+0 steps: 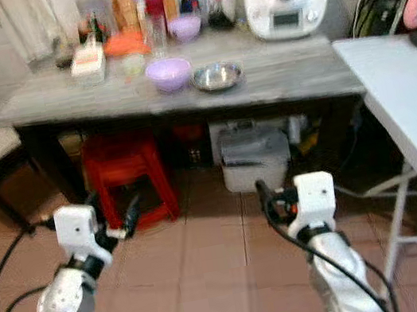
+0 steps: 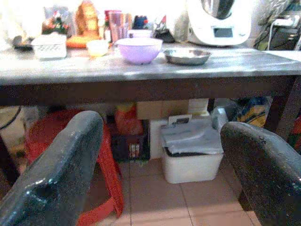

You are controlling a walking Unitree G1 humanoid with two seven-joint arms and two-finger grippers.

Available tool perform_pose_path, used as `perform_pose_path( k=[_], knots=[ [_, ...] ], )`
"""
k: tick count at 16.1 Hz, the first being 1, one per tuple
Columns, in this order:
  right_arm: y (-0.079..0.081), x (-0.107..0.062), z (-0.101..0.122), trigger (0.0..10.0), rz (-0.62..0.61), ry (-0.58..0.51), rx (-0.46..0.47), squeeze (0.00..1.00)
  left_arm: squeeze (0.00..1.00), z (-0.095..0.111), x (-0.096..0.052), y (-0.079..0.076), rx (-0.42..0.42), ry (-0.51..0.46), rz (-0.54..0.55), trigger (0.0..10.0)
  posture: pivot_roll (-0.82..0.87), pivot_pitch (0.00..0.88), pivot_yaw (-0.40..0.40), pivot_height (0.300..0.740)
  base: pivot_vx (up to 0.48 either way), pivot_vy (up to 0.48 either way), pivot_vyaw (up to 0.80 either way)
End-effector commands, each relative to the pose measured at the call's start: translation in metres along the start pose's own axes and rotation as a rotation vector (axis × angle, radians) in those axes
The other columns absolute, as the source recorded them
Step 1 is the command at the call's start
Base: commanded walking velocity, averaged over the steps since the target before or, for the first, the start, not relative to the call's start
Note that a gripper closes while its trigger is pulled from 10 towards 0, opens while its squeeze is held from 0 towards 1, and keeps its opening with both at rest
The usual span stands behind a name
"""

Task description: Setting the table

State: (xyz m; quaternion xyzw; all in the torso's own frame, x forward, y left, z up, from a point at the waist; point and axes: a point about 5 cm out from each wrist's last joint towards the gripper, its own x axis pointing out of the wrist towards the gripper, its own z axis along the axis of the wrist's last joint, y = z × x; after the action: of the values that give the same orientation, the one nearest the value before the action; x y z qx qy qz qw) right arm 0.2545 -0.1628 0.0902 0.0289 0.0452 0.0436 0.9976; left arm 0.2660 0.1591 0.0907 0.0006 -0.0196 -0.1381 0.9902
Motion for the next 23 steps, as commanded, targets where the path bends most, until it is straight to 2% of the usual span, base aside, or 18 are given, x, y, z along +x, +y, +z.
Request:
perform_pose_path(
  k=[1, 3, 4, 5, 10, 11, 12, 14, 16, 18, 21, 23],
  knots=[
    [0.006, 0.003, 0.006, 10.0, 0.039, -0.029, -0.008, 0.00, 0.00, 0.002, 0.001, 0.001, 0.004, -0.005, 0.003, 10.0, 0.01, 0.000, -0.028, 0.740, 0.000, 0.000, 0.00],
    [0.003, 0.003, 0.006, 10.0, 0.008, -0.043, -0.035, 0.00, 0.00, 0.001, 0.001, -0.001, -0.004, -0.005, 0.002, 10.0, 0.01, 0.000, -0.028, 0.740, 0.000, -0.270, 0.00],
    [0.005, 0.002, 0.004, 10.0, 0.044, -0.019, -0.025, 0.00, 0.00, 0.001, 0.000, -0.002, -0.003, -0.004, 0.000, 10.0, 0.01, 0.000, -0.028, 0.740, 0.000, -0.266, 0.00],
    [0.007, 0.000, 0.004, 10.0, 0.072, -0.010, 0.034, 0.00, 0.00, 0.001, 0.001, -0.002, -0.005, -0.003, -0.003, 10.0, 0.01, 0.000, -0.027, 0.740, 0.000, -0.300, 0.00],
    [0.007, 0.002, 0.001, 10.0, 0.066, 0.010, 0.025, 0.00, 0.00, 0.002, 0.004, -0.003, -0.007, -0.007, -0.010, 10.0, 0.00, 0.000, -0.023, 0.740, 0.000, -0.386, 0.00],
    [0.008, 0.002, 0.000, 10.0, 0.067, 0.016, 0.014, 0.00, 0.00, 0.002, 0.005, -0.003, -0.008, -0.008, -0.010, 10.0, 0.00, 0.000, -0.023, 0.740, 0.000, -0.480, 0.00],
    [0.009, 0.003, 0.000, 10.0, 0.055, -0.001, -0.058, 0.00, 0.00, 0.002, 0.005, -0.003, -0.008, -0.006, -0.011, 10.0, 0.01, 0.000, -0.020, 0.740, 0.000, -0.480, 0.00],
    [0.009, 0.004, 0.000, 10.0, 0.043, -0.018, -0.015, 0.00, 0.00, 0.002, 0.005, -0.003, -0.006, -0.002, -0.013, 10.0, 0.01, 0.000, -0.017, 0.740, 0.000, -0.480, 0.00],
    [0.009, 0.005, 0.004, 10.0, 0.053, -0.039, -0.039, 0.00, 0.00, 0.002, 0.005, -0.002, -0.008, -0.002, -0.014, 10.0, 0.01, 0.000, -0.017, 0.740, 0.000, -0.480, 0.00],
    [0.009, 0.005, 0.006, 10.0, 0.058, -0.030, 0.034, 0.00, 0.00, 0.003, 0.006, -0.002, -0.010, -0.004, -0.014, 10.0, 0.01, 0.000, -0.016, 0.740, 0.000, -0.480, 0.00],
    [0.004, 0.005, 0.008, 10.0, 0.014, -0.061, 0.019, 0.00, 0.00, 0.005, 0.008, -0.003, -0.013, -0.013, -0.014, 10.0, 0.01, 0.000, -0.016, 0.740, 0.000, -0.480, 0.00],
    [-0.009, 0.001, 0.018, 10.0, -0.096, -0.123, 0.016, 0.00, 0.00, 0.006, 0.007, -0.001, -0.006, -0.020, 0.005, 10.0, 0.01, 0.000, -0.017, 0.740, 0.000, -0.480, 0.00]
  ],
)
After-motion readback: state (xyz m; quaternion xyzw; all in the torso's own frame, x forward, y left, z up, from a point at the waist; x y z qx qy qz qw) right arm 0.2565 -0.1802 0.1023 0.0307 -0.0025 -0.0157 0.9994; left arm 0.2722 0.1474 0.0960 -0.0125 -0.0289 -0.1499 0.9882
